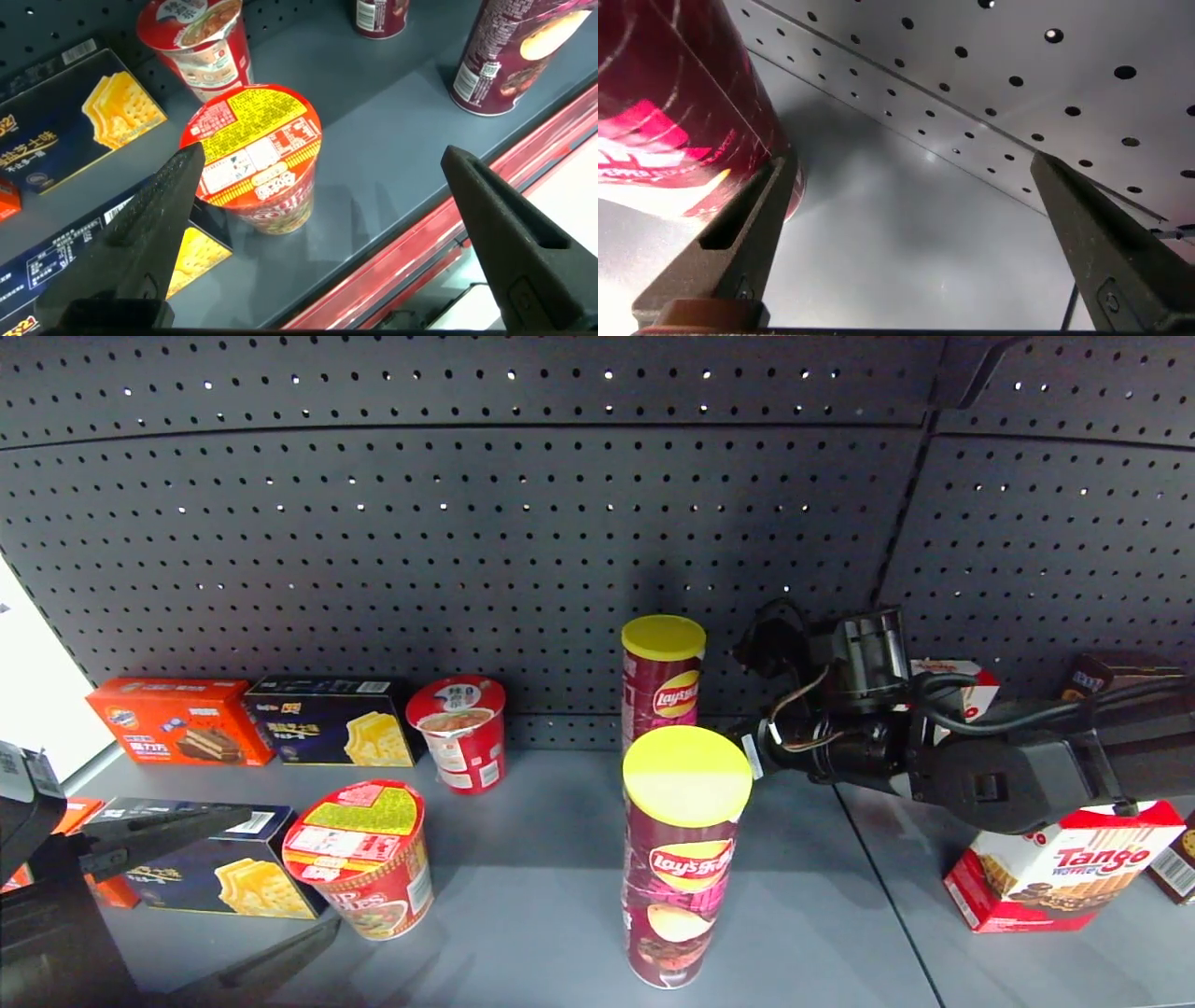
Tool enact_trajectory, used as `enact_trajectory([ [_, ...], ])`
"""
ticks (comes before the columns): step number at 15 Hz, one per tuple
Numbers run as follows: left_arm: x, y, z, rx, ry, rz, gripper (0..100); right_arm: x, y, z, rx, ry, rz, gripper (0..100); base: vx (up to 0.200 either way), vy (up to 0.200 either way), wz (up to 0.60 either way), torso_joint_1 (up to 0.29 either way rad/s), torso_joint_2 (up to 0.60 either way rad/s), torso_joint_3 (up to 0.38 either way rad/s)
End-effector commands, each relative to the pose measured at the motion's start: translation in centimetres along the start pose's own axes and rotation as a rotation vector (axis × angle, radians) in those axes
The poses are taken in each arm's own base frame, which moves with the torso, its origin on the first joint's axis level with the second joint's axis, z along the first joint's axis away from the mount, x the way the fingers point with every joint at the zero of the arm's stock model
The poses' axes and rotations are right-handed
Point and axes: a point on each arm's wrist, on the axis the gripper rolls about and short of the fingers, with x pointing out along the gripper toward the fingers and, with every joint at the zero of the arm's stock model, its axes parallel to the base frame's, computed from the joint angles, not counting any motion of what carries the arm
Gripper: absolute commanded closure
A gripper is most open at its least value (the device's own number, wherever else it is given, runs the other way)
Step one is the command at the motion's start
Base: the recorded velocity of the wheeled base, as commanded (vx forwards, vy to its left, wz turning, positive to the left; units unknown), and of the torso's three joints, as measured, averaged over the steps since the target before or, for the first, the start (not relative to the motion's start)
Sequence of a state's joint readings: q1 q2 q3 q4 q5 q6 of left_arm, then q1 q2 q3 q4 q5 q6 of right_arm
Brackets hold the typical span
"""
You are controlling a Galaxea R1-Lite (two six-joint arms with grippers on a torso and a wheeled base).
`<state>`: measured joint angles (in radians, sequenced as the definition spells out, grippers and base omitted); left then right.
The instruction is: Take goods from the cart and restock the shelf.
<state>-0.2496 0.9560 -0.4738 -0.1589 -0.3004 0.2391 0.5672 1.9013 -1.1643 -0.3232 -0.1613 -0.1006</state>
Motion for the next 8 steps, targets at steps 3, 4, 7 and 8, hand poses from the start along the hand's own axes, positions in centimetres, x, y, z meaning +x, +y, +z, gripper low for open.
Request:
enact_trajectory([
  [3,-0.3,-0.1,0.1,0.002,-0.011,0.003,0,-0.9,-0.2,0.5,0.009,-0.021,-0.003,0,0.000,0.000,0.00,0.000,0.00,0.000],
  [4,-0.3,-0.1,0.1,0.002,-0.011,0.003,0,-1.2,-0.2,0.6,0.014,-0.025,-0.005,0,0.000,0.000,0.00,0.000,0.00,0.000],
  [7,-0.3,-0.1,0.1,0.002,-0.013,0.002,0,-5.5,-0.6,2.4,0.040,-0.113,-0.001,0,0.000,0.000,0.00,0.000,0.00,0.000],
  [8,-0.2,0.0,0.1,0.002,-0.013,0.002,0,-8.2,-1.2,3.2,0.050,-0.167,-0.007,0,0.000,0.000,0.00,0.000,0.00,0.000],
])
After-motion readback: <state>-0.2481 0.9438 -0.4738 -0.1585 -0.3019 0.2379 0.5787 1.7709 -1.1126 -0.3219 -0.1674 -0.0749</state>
